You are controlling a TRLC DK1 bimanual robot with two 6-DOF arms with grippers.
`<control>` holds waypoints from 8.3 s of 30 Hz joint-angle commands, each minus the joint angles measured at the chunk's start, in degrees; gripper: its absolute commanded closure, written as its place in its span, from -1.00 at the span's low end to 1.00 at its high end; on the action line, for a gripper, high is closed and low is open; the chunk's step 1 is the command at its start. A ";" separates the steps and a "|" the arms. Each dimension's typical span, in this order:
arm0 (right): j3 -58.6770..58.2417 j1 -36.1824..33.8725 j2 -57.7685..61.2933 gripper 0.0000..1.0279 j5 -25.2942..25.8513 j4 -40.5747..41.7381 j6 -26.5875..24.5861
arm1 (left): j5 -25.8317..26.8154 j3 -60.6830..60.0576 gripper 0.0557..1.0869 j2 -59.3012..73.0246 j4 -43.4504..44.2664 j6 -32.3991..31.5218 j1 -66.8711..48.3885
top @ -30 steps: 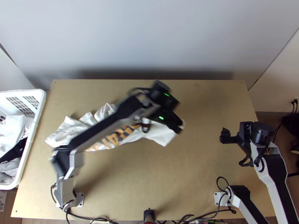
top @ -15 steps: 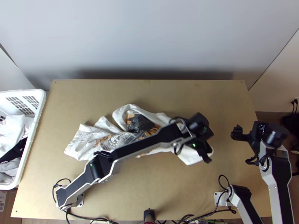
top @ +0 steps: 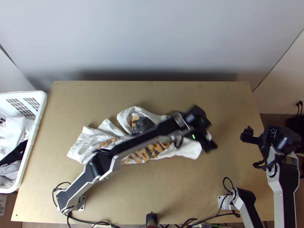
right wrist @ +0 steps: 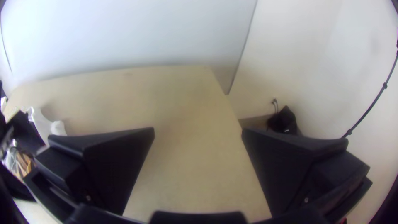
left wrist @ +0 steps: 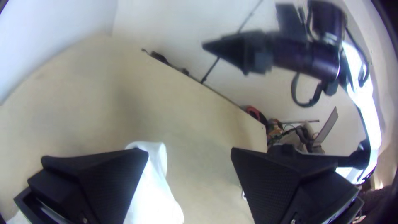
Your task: Fold the t-shirt
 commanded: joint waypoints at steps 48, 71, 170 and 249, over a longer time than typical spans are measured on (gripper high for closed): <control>5.57 16.51 14.03 -0.91 -2.41 -8.08 4.68 | 2.65 -6.41 -0.91 -15.13 -23.98 5.75 11.10; 40.73 46.04 47.95 -0.91 -10.76 -19.94 -6.04 | -23.72 -51.50 -0.91 -42.02 -2.18 17.36 37.56; 67.01 36.54 85.04 0.94 -9.88 3.61 6.26 | -27.76 -88.94 -0.91 -73.31 2.48 18.41 48.02; 54.62 36.28 77.04 0.95 -8.74 9.24 7.05 | 6.07 -73.65 -0.59 -39.48 -10.00 8.48 65.42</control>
